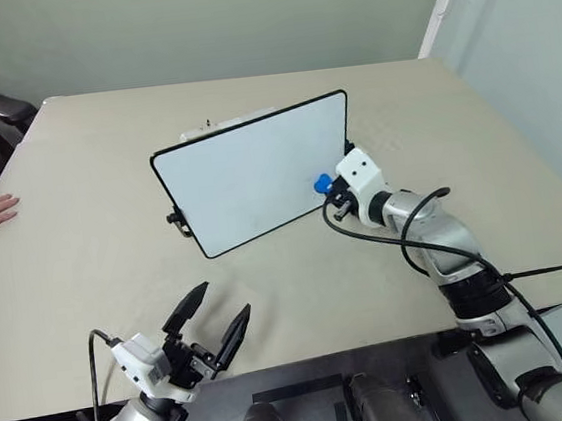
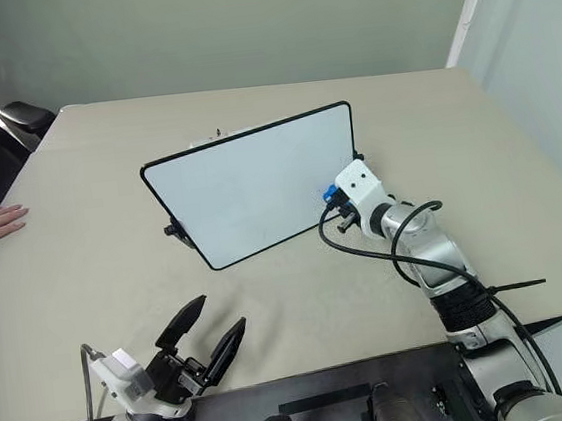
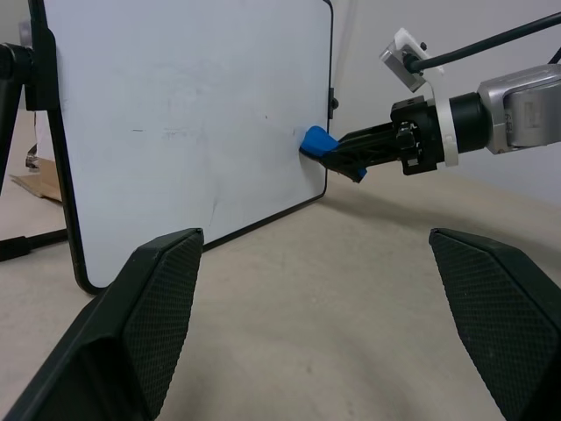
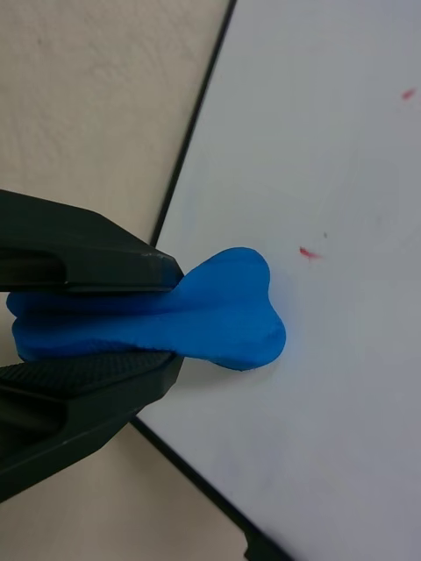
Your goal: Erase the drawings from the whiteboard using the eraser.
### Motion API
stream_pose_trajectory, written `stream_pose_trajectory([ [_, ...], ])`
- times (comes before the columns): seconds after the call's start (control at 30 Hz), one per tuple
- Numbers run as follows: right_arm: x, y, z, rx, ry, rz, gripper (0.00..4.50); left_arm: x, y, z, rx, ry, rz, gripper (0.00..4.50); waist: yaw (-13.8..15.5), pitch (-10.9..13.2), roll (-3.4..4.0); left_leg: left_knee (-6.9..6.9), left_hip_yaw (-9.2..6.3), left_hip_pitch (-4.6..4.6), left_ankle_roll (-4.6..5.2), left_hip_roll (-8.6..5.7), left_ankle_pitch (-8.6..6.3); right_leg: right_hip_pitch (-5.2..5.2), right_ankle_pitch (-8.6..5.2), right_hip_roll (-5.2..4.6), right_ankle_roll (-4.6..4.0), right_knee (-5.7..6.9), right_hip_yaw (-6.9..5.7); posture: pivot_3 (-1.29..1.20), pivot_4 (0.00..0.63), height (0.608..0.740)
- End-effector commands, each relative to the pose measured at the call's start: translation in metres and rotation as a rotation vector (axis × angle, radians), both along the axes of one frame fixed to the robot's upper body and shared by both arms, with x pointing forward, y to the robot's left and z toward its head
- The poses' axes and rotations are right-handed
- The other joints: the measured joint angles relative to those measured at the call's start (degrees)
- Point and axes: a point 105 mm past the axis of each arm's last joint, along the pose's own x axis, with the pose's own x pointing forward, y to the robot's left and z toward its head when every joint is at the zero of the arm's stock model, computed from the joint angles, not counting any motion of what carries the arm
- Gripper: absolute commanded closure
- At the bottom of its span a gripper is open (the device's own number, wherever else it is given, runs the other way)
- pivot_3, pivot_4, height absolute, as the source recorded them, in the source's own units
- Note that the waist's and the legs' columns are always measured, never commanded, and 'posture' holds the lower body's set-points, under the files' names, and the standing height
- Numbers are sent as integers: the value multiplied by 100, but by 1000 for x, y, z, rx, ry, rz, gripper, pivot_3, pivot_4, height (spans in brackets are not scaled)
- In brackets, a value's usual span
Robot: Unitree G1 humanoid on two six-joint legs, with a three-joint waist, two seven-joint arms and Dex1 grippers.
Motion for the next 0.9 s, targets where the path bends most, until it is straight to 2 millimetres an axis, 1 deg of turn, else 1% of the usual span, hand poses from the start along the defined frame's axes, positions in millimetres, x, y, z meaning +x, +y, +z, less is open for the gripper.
stream_pose_trajectory([
  [0.03, -3, 12, 39, 38, -121, 42, 3676, -2, -2, 12, -6, -47, -10, 0, -1, 0, 0, 0, 0, 0, 0, 0, 0, -1, 0, 0, 0, 0, 0, 0, 150, 740],
  [0.1, -6, 18, 41, 42, -121, 63, 3676, -3, -3, 12, -5, -46, -13, 0, -7, 0, 0, 0, 0, 0, 0, 0, 0, -1, 0, 0, 0, 0, 0, 0, 150, 740],
  [0.17, -8, 21, 38, 35, -113, 76, 3676, -3, -3, 12, -5, -46, -14, 0, -5, 0, 0, 0, 0, 1, 1, 0, 0, 0, 0, 1, 0, 1, 0, 0, 150, 740],
  [0.4, -20, 46, 17, -32, -59, 179, 3676, -4, -4, 12, -6, -47, -16, 0, -13, 0, 0, -2, -1, 2, 1, 0, 0, -3, 0, 1, 0, 1, 0, 0, 150, 740],
  [0.47, -20, 49, 10, -63, -55, 187, 3676, -5, -4, 12, -6, -47, -17, 0, -10, 0, 0, -3, -1, 2, 1, 0, 0, -4, 0, 1, 1, 1, 0, 0, 150, 740],
  [0.53, -20, 50, 10, -62, -57, 183, 3676, -5, -4, 12, -6, -47, -16, 0, -8, 0, 0, -2, -1, 1, 1, 0, 0, -3, 0, 0, 0, 1, 0, 0, 150, 740],
  [0.6, -15, 46, 13, -43, -61, 148, 3676, -5, -4, 12, -5, -47, -15, 0, -6, 0, -1, 0, 0, 0, 0, 0, 0, -2, 0, -2, 0, 0, 0, 0, 150, 740],
  [0.67, -10, 36, 16, -40, -68, 109, 3676, -5, -3, 12, -4, -46, -14, 0, -4, 0, 0, 0, -1, 0, 0, 0, -1, -2, 0, -2, 0, 0, 0, 0, 150, 740],
  [0.8, 2, 12, 20, -38, -79, 10, 3676, -5, -4, 11, -4, -45, -15, 0, 6, 0, 0, 1, -2, 1, 0, 0, 0, 0, 0, -2, 0, 1, 0, 0, 150, 740],
  [0.9, 6, -4, 20, -49, -79, -38, 3676, -5, -4, 11, -5, -45, -17, 0, 9, 0, 0, 8, -1, 1, 0, 0, 0, 5, 1, -2, -1, 1, 0, 0, 150, 740],
])
